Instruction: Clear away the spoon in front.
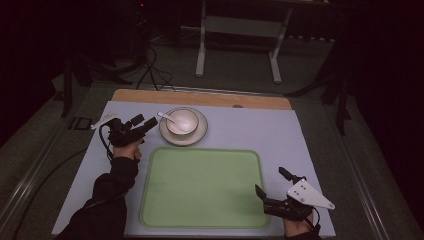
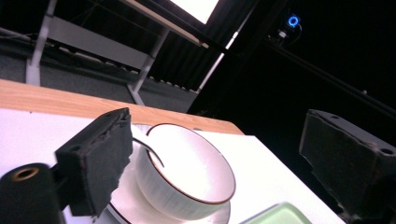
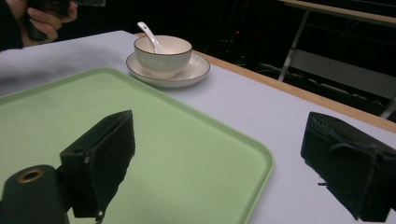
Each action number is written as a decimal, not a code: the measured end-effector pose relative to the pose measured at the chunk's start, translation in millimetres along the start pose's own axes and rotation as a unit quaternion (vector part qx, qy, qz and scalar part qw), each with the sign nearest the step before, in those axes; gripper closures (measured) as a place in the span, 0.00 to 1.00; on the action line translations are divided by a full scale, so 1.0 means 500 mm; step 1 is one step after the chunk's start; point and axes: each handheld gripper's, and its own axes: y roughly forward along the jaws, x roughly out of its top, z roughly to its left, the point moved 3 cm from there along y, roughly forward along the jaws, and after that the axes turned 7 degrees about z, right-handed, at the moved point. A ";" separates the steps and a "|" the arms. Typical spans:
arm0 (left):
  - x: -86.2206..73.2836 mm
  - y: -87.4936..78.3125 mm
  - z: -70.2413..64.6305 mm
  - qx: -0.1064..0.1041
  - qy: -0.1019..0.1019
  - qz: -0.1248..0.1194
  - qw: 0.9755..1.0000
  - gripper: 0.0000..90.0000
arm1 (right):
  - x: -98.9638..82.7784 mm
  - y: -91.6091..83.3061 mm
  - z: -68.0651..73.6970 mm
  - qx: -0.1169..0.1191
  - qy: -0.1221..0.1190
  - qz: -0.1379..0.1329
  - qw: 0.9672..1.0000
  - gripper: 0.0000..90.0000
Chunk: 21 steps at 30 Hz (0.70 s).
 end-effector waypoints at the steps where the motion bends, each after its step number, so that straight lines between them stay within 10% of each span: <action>1: -0.002 0.004 0.003 0.002 -0.006 -0.001 1.000 0.12 | 0.000 0.000 0.000 0.001 0.000 0.000 1.000 0.11; 21: -0.026 0.088 0.055 0.067 -0.123 0.002 0.990 0.33 | -0.002 0.001 -0.001 0.007 0.003 0.004 1.000 0.11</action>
